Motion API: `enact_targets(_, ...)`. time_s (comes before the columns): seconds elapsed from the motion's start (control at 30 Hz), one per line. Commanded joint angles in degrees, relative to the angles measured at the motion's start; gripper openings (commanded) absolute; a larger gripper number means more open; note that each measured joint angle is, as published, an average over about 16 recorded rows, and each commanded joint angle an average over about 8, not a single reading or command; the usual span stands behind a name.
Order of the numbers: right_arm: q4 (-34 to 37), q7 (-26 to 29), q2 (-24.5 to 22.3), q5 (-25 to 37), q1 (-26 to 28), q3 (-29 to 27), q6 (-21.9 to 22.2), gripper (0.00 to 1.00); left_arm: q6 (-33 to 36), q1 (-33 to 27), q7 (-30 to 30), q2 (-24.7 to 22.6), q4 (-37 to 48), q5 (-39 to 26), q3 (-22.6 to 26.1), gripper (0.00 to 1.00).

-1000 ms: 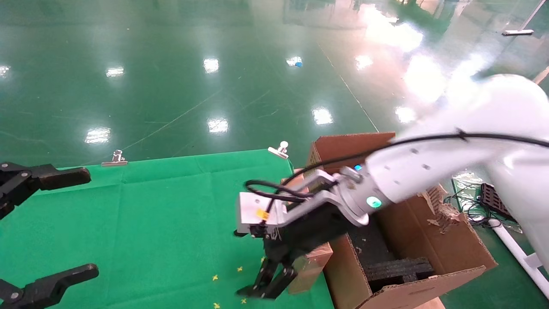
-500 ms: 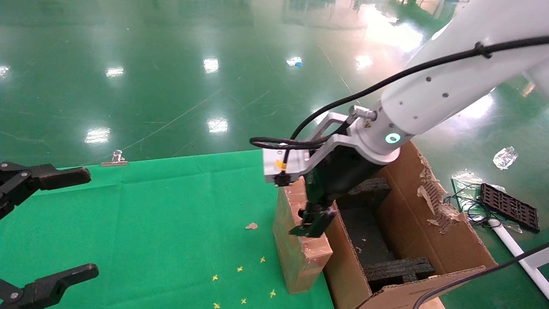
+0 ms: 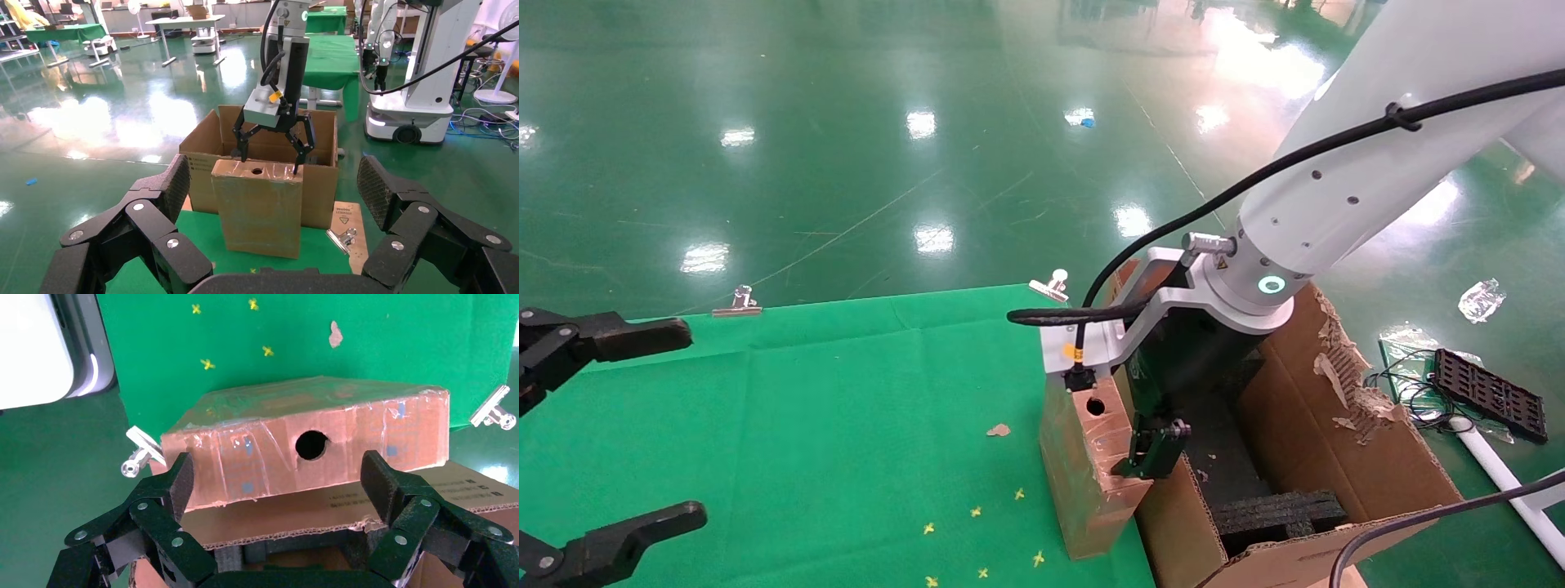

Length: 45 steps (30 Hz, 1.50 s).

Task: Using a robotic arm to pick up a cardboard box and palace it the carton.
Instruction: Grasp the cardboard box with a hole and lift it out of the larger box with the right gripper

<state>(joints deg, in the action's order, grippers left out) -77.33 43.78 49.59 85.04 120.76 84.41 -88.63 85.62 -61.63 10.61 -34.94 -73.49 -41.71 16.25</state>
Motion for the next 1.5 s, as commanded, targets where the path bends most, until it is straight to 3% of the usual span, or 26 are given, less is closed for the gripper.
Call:
enact_targets(0.03, 0.0, 0.2, 0.2, -0.3, 0.2, 0.9, 0.4, 1.00, 0.0, 0.0, 0.0, 0.0, 0.0, 0.0, 0.0, 1.00)
enact_targets(0.2, 0.4, 3.1, 0.1, -0.6, 1.3, 1.7, 0.7, 1.00, 0.0, 0.0, 0.0, 0.0, 0.0, 0.0, 0.0, 1.00)
enact_targets(0.33, 2.8, 10.5, -0.2, -1.8, 2.8, 1.7, 0.5, 1.00, 0.0, 0.0, 0.0, 0.0, 0.0, 0.0, 0.0, 1.00)
enact_targets(0.5, 10.3, 20.9, 0.4, -5.5, 3.5, 1.7, -0.7, 1.00, 0.0, 0.0, 0.0, 0.0, 0.0, 0.0, 0.1, 1.00)
enact_targets(0.67, 18.8, 27.9, 2.6, -8.1, 2.8, 3.2, -1.3, 1.00, 0.0, 0.0, 0.0, 0.0, 0.0, 0.1, 0.1, 1.00)
enact_targets(1.03, 27.3, 33.0, 6.9, -9.5, -0.3, 7.2, -1.0, 1.00, -0.1, 0.0, -0.1, 0.1, 0.0, 0.1, 0.1, 1.00)
enact_targets(1.1, 27.9, 33.4, 7.5, -9.4, -0.6, 7.8, -0.8, 0.86, -0.1, 0.0, -0.1, 0.1, 0.0, 0.1, 0.1, 1.00)
enact_targets(1.17, 28.2, 33.6, 8.0, -9.2, -0.8, 8.3, -0.7, 0.64, -0.1, 0.0, -0.1, 0.1, 0.0, 0.1, 0.1, 0.95)
enact_targets(1.3, 28.6, 33.9, 8.7, -9.0, -1.3, 9.0, -0.4, 0.14, -0.1, 0.0, -0.1, 0.1, 0.0, 0.1, 0.2, 0.64)
enact_targets(1.4, 28.8, 34.2, 9.0, -9.0, -1.6, 9.5, -0.2, 0.00, -0.1, 0.0, -0.1, 0.1, 0.0, 0.1, 0.2, 0.32)
enact_targets(1.5, 29.0, 34.4, 9.3, -8.9, -1.8, 9.8, -0.1, 0.00, -0.1, 0.0, -0.1, 0.1, 0.0, 0.1, 0.2, 0.12)
